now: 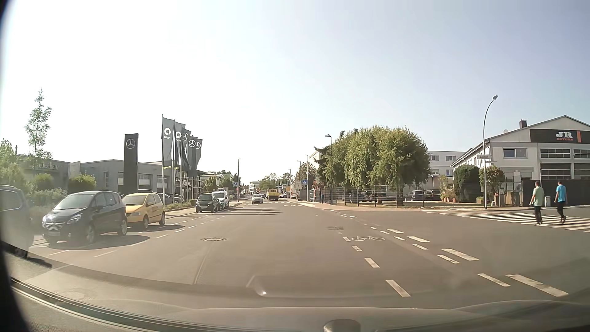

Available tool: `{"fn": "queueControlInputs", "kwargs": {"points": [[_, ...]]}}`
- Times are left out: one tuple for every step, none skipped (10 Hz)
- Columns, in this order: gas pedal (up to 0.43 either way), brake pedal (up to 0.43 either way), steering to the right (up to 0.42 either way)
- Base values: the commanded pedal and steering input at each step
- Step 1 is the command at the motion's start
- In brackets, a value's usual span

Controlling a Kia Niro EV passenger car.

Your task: Follow the waypoints while adhering to traffic rules and regulations

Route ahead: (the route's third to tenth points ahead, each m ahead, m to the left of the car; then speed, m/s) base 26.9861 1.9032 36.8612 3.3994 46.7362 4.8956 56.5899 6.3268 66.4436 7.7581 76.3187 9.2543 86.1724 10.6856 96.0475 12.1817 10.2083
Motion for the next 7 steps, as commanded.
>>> {"fn": "queueControlInputs", "kwargs": {"points": [[0.087, 0.018, -0.015], [0.087, 0.012, -0.015], [0.087, 0.018, -0.015], [0.087, 0.018, -0.012], [0.087, 0.018, -0.010], [0.087, 0.018, -0.008], [0.087, 0.018, -0.007]]}}
